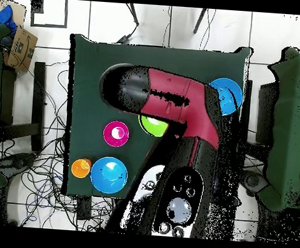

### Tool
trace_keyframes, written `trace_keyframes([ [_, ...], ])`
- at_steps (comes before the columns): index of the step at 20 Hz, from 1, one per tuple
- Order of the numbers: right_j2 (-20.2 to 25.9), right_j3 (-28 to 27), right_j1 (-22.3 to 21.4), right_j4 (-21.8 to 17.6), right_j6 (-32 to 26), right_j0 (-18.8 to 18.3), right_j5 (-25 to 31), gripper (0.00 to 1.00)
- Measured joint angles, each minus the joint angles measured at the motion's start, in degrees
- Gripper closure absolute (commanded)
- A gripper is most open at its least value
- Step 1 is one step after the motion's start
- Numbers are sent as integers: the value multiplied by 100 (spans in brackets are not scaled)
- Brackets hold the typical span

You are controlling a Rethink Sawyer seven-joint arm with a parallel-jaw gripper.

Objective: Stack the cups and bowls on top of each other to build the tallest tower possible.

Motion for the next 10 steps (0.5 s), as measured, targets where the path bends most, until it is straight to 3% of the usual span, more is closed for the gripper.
trace_keyframes([
  [10, -98, 962, -367, 53, 1, 527, -95, 0],
])
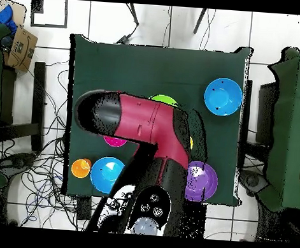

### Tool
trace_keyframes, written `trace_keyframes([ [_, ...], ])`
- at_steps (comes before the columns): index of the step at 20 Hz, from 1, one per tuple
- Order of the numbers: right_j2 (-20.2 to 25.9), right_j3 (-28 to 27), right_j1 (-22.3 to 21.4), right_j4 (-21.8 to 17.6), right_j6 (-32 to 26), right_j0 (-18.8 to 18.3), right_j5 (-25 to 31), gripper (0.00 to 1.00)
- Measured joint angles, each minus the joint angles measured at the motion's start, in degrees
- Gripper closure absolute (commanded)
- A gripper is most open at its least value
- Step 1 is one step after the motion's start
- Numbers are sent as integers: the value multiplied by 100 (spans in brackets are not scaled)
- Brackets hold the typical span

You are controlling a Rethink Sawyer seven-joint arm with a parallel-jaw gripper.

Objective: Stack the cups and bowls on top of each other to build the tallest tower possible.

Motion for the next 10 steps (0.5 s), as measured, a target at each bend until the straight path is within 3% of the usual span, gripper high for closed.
trace_keyframes([
  [6, -73, 365, -216, 141, 2, 135, -44, 0],
  [10, -148, 686, -243, 224, 88, 269, -417, 0],
])
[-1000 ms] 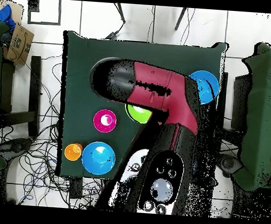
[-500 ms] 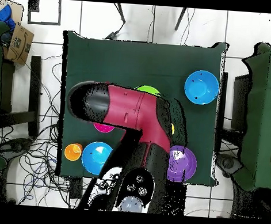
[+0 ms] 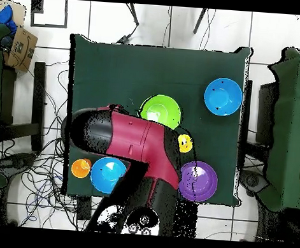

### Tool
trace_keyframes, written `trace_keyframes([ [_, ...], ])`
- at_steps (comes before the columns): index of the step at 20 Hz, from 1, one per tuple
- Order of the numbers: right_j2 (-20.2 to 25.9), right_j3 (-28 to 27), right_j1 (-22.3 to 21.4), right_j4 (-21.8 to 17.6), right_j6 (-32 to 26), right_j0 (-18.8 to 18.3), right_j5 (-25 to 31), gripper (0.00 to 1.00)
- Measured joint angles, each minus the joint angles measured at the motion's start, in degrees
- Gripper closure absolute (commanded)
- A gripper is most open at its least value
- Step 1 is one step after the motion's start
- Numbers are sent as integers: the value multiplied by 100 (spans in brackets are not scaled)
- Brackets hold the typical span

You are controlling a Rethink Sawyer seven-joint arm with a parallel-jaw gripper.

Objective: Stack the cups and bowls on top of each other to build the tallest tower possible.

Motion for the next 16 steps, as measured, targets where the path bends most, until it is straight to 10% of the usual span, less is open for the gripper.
trace_keyframes([
  [16, -255, 1023, 599, 685, 1311, 486, -1663, 0],
])
